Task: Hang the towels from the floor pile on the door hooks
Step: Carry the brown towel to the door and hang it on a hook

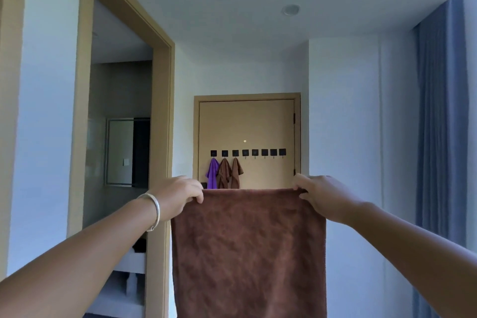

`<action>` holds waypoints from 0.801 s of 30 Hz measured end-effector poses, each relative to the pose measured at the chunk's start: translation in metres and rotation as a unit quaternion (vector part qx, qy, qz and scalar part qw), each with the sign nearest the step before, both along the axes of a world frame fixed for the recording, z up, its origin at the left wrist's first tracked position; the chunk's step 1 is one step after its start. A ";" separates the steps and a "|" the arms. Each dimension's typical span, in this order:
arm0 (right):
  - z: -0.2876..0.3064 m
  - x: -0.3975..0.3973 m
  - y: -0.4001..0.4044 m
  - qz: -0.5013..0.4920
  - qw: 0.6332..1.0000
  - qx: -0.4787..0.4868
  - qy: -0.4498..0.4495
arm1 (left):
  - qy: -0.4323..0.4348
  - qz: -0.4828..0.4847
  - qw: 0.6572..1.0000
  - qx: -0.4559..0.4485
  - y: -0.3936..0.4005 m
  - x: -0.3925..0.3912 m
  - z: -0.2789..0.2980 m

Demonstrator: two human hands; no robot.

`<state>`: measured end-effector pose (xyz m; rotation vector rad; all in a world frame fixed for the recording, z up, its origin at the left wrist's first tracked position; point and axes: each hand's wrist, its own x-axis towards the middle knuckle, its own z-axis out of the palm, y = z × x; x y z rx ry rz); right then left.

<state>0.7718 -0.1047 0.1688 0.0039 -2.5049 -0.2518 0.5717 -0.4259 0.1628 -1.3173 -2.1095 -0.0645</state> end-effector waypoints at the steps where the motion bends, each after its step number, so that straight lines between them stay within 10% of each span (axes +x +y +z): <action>1: -0.003 -0.014 0.006 0.008 1.000 0.022 0.008 | -0.001 0.001 1.000 -0.001 0.009 -0.015 -0.002; 24: -0.016 -0.414 0.127 -0.009 0.998 -0.007 0.069 | -0.027 -0.071 0.995 0.059 0.171 -0.406 -0.008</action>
